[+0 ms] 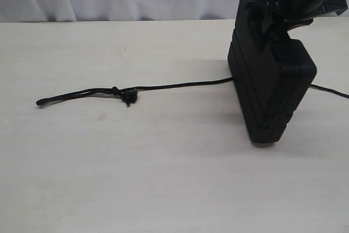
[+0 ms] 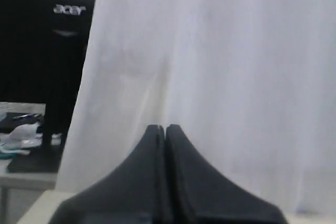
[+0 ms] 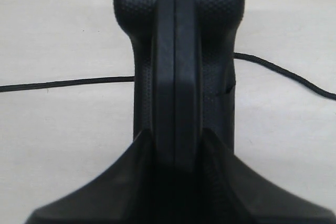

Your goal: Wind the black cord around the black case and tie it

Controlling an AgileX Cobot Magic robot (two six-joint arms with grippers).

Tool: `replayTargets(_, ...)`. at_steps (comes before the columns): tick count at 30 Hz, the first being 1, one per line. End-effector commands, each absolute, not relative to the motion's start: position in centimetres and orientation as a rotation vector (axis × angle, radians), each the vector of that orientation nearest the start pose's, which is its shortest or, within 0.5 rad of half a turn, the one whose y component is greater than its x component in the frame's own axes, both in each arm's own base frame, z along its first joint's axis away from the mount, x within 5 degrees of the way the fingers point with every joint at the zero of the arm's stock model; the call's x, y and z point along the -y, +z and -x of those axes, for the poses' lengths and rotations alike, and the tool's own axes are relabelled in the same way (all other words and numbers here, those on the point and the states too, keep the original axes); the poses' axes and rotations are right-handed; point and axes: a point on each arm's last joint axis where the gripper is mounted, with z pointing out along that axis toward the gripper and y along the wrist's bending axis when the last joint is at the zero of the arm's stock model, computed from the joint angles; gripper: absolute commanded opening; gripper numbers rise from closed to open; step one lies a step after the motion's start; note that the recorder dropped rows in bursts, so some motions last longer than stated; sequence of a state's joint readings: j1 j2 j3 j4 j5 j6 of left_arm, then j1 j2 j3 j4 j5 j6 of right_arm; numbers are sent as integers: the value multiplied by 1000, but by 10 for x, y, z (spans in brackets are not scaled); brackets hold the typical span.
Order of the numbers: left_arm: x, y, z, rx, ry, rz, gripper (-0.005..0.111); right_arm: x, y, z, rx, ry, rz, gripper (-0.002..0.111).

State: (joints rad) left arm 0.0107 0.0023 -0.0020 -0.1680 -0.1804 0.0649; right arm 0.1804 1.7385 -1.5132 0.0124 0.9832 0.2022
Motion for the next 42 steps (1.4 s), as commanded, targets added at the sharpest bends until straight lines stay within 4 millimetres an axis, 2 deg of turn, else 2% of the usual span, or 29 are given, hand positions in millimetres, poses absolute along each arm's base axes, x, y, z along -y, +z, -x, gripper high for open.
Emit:
replayTargets(1, -7, 246, -47, -1062, -390, 340, 0, -68, 310, -373, -2635, 151, -34, 4)
replayTargets(3, -8, 251, -44, -983, -473, 380, 0, -68, 310, -373, -2635, 151, -34, 4)
replayTargets(6, -8, 264, -41, -964, -494, 379, 0, -68, 310, -373, -2635, 151, -34, 4)
replayTargets(9, -4, 291, -36, -1054, -485, 353, 0, -68, 310, -373, -2635, 151, -34, 4)
replayTargets(13, -1, 337, -43, -1229, -330, 252, 0, -68, 310, -373, -2635, 151, -34, 4)
replayTargets(17, -4, 364, -67, -1460, -154, 207, 0, -68, 310, -373, -2635, 151, -34, 4)
replayTargets(22, -3, 370, -114, -1741, -83, 151, 0, -68, 310, -373, -2633, 151, -34, 4)
replayTargets(24, 2, 365, -137, -1874, -113, 111, 0, -68, 310, -373, -2633, 151, -34, 4)
replayTargets(25, 9, 353, -162, -2024, -176, 29, 0, -68, 310, -373, -2633, 151, -34, 4)
replayTargets(26, 14, 349, -172, -2078, -196, -46, 0, -68, 310, -373, -2633, 151, -34, 4)
replayTargets(27, 25, 332, -195, -2186, -288, -216, 0, -68, 310, -373, -2633, 151, -34, 4)
replayTargets(28, 29, 322, -205, -2225, -327, -289, 0, -68, 310, -374, -2631, 152, -34, 4)
replayTargets(29, 36, 305, -223, -2241, -386, -458, 0, -68, 310, -374, -2631, 152, -34, 4)
replayTargets(30, 38, 299, -229, -2248, -399, -505, 2, -68, 310, -374, -2631, 152, -34, 4)
replayTargets(31, 38, 280, -243, -2306, -406, -540, 12, -68, 310, -374, -2631, 152, -34, 4)
replayTargets(34, 37, 237, -273, -2489, -482, -474, 49, -68, 310, -374, -2631, 152, -34, 4)
replayTargets(35, 36, 229, -283, -2557, -507, -423, 53, -68, 310, -374, -2631, 152, -34, 4)
replayTargets(36, 33, 222, -299, -2665, -491, -411, 55, -68, 310, -374, -2631, 152, -34, 4)
replayTargets(39, 26, 212, -326, -2824, -420, -385, 55, -68, 310, -374, -2631, 152, -34, 4)
replayTargets(41, 22, 200, -349, -2878, -351, -440, 55, -68, 310, -374, -2631, 152, -34, 4)
replayTargets(42, 24, 198, -354, -2870, -339, -473, 55, -68, 310, -374, -2631, 152, -34, 4)
